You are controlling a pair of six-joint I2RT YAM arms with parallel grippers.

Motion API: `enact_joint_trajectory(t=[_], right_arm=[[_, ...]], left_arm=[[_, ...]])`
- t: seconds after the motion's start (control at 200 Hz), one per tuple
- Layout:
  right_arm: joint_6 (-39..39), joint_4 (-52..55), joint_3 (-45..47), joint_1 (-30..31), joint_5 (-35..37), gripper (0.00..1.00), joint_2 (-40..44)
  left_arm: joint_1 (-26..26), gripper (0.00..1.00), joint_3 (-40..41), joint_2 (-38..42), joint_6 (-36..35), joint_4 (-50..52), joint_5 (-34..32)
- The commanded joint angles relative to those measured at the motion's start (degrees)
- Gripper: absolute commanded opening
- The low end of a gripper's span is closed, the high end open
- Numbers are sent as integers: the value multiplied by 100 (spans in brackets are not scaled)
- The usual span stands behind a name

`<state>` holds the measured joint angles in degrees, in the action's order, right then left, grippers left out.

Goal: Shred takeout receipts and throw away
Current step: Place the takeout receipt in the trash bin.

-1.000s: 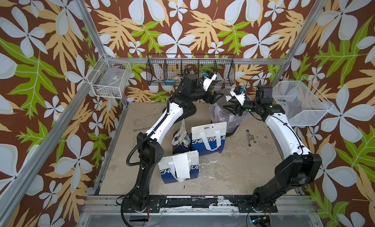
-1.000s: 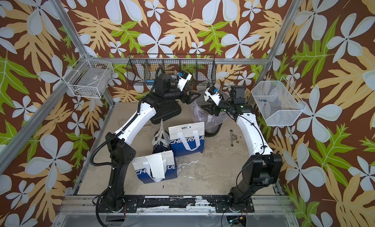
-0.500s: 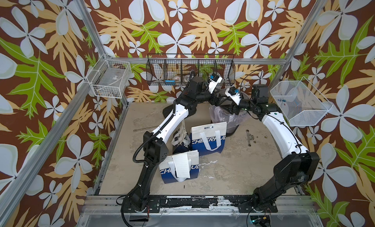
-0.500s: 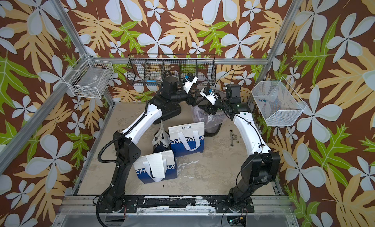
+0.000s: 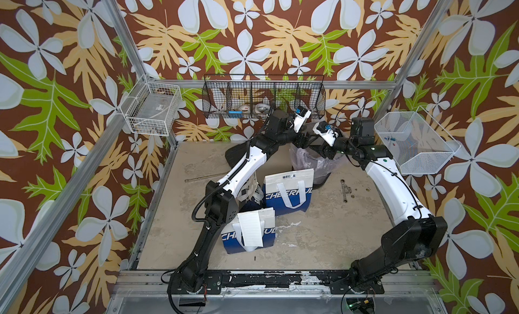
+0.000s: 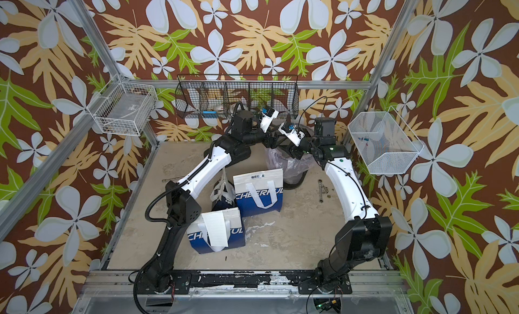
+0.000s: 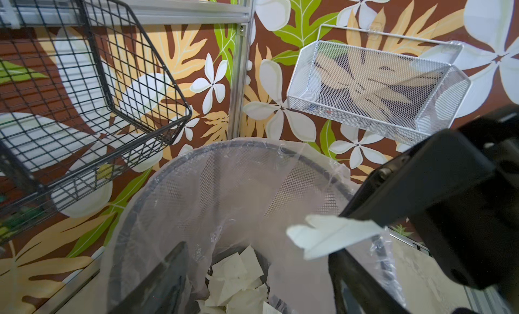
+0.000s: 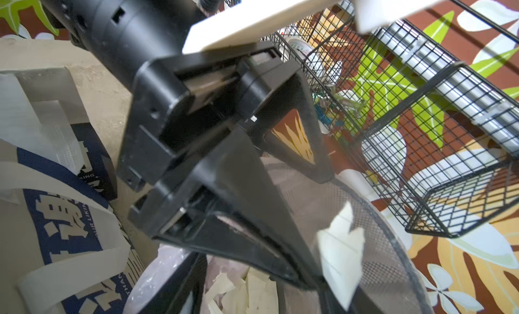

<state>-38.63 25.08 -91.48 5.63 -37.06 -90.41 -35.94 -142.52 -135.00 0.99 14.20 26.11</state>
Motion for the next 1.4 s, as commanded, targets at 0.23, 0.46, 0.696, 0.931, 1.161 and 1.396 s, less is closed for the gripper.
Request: enact_joint_trajectory(t=[0.23, 0.46, 0.696, 0.931, 1.161, 1.396], right_arm=[[52, 436, 181, -27, 342, 62, 244], [153, 377, 430, -214, 341, 62, 377], [240, 379, 144, -211, 343, 62, 167], [-30, 748, -149, -172, -388, 62, -130], [6, 559, 3, -135, -1145, 62, 157], [-23, 543, 150, -114, -1425, 62, 317]], left_arm=[[36, 78, -30, -79, 172, -277, -709], [57, 78, -48, -42, 185, -272, -509], [52, 84, 51, 162, 83, -168, 128], [52, 84, 374, 441, 358, -543, 879], [51, 83, 279, 284, 332, -471, 628], [61, 82, 52, 82, 344, -402, 516]])
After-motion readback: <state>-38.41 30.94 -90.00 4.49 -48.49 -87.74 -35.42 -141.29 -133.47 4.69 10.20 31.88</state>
